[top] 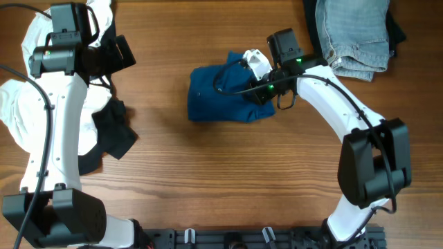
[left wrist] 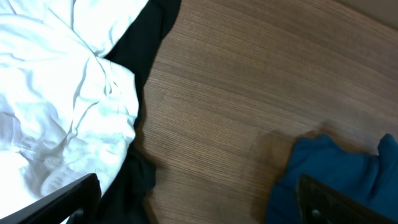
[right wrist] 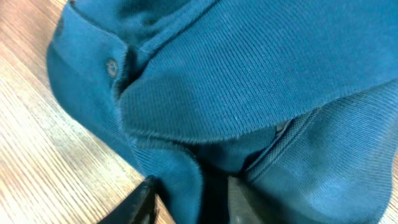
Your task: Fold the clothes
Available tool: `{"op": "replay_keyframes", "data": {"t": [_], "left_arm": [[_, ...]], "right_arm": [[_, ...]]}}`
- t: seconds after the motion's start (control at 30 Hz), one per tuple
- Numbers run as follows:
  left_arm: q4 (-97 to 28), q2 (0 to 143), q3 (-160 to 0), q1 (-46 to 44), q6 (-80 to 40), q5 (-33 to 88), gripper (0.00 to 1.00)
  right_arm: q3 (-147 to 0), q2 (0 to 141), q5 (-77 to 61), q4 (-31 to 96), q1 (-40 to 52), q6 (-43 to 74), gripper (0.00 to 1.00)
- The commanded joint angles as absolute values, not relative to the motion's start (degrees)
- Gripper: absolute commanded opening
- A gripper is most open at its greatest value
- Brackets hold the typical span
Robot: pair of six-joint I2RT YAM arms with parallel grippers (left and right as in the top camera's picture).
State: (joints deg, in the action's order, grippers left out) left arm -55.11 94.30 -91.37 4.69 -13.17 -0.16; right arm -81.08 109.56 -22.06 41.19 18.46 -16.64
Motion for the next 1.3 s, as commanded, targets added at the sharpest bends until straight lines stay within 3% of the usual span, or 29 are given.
{"op": "replay_keyframes", "data": {"t": [0.0, 0.07, 0.1, 0.4, 0.9, 0.97, 1.0, 1.13, 1.27], "left_arm": [[-55.2, 94.5, -91.5, 5.2, -12.2, -0.8, 1.00], [-55.2, 94.5, -91.5, 5.2, -12.2, -0.8, 1.00], [-55.4, 94.5, -91.5, 5.2, -12.1, -0.8, 1.00], [-56.1, 94.5, -91.5, 5.2, -12.1, -0.8, 1.00], [-56.2, 94.5, -91.5, 5.2, -12.1, -0.8, 1.00], [-56.2, 94.5, -91.5, 5.2, -12.1, -0.8, 1.00], [-56.2, 94.5, -91.5, 5.2, -12.1, -0.8, 1.00], [-56.2, 94.5, -91.5, 5.2, -12.1, -0.8, 1.00], [-56.2, 94.5, -91.5, 5.2, -12.2, -0.8, 1.00]], "right_arm": [[-80.9, 112.5, -22.7, 40.8, 18.5, -18.0, 0.24], [-80.9, 112.7, -22.2, 41.1, 18.5, -17.8, 0.06], [-80.9, 112.7, -22.3, 41.5, 18.4, -17.7, 0.04], [-83.7, 109.1, -20.5, 54.6, 13.8, -5.8, 0.04], [-83.9, 113.6, -21.0, 51.0, 12.1, -2.3, 0.05], [-86.4, 111.6, -21.0, 54.3, 11.0, -0.9, 0.11], [-87.6, 110.4, -21.3, 56.2, 10.3, -0.9, 0.19], [-89.3, 106.3, -23.5, 59.3, 7.7, 0.9, 0.77], [-88.4, 106.7, -23.7, 54.3, 5.9, 5.8, 0.97]]}}
